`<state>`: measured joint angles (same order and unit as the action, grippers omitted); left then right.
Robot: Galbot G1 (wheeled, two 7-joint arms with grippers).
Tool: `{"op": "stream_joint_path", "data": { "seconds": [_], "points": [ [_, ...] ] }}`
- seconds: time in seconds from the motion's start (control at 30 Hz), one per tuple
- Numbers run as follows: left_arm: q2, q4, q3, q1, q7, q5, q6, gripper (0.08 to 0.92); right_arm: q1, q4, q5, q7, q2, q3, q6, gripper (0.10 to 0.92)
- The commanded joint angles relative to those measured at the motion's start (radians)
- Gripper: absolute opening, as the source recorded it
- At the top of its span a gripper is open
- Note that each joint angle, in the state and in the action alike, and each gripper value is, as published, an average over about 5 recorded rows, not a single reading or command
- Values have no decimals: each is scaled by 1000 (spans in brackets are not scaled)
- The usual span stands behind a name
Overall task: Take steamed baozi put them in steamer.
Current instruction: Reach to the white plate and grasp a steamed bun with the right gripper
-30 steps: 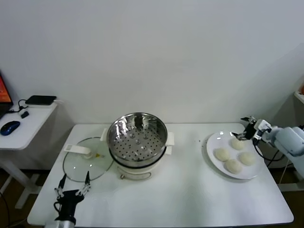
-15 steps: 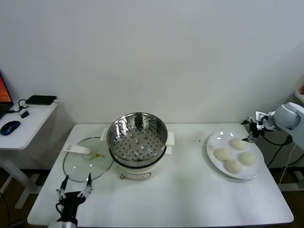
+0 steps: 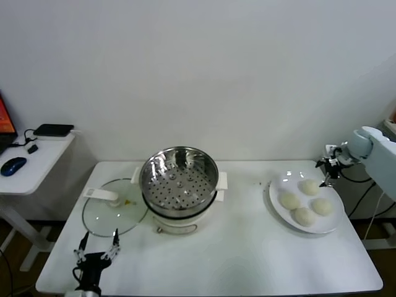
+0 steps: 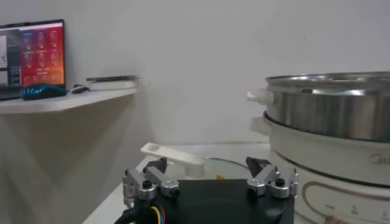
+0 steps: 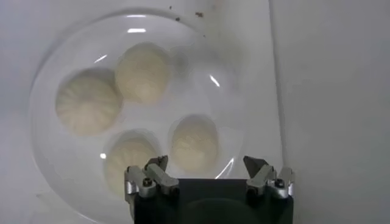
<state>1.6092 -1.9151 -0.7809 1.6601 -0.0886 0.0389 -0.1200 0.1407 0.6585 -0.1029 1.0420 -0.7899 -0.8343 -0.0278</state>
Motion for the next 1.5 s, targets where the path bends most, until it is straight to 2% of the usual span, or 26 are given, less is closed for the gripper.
{"op": "stream_joint_path", "data": {
  "seconds": [0.03, 0.5, 1.5],
  "points": [
    [3, 18, 3, -1, 1, -7, -7, 823, -76, -116, -94, 3, -85, 112, -34, 823],
    [1, 42, 8, -6, 7, -14, -20, 823, -83, -210, -171, -43, -145, 190, -56, 823],
    [-7, 71, 9, -22, 20, -17, -30, 823, -89, -289, -209, -64, -174, 227, -67, 818]
  ]
}}
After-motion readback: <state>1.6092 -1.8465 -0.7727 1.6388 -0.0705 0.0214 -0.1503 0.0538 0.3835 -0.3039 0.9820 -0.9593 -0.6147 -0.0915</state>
